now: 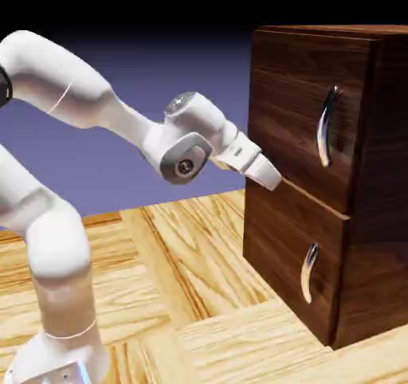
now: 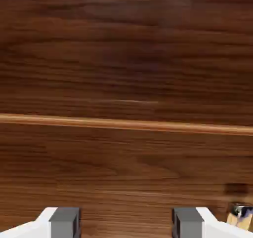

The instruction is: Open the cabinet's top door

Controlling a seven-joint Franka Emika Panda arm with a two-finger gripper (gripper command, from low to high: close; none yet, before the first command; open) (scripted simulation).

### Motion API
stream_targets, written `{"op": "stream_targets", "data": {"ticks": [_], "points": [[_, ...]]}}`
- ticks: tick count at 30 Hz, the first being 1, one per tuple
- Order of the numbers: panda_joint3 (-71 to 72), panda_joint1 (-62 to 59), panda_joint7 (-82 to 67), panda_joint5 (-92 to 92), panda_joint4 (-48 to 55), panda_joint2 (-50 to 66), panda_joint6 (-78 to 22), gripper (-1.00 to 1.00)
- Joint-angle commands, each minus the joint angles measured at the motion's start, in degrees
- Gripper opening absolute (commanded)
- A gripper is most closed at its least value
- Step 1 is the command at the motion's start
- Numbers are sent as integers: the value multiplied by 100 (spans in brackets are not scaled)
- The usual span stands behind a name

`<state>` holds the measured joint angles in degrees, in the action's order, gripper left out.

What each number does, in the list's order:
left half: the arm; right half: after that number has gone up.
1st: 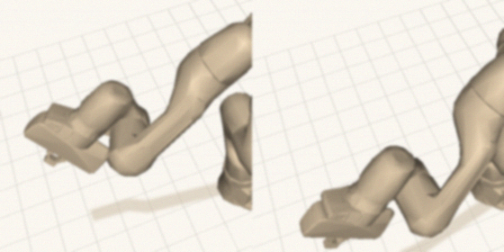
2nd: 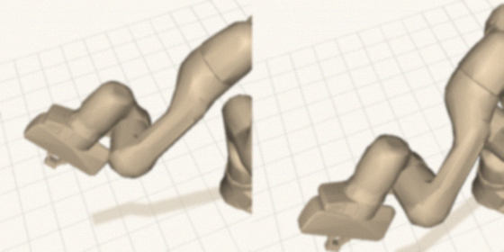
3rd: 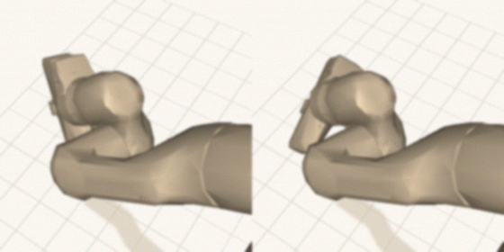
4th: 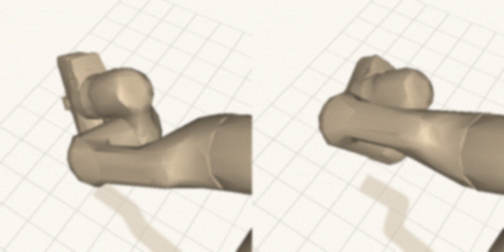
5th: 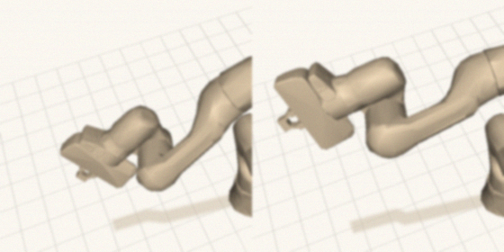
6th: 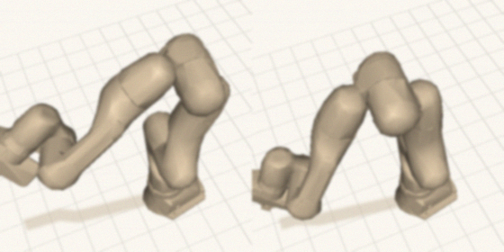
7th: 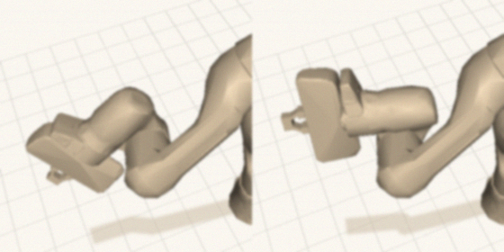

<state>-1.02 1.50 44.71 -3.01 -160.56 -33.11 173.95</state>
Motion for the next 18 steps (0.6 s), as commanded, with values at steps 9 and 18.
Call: {"op": "stream_targets", "data": {"ticks": [9,18], "points": [[-763,609,1679,-2243,326,-336,-45,0],[-1526,1218,3358,-4486,653,-672,-90,0]]}}
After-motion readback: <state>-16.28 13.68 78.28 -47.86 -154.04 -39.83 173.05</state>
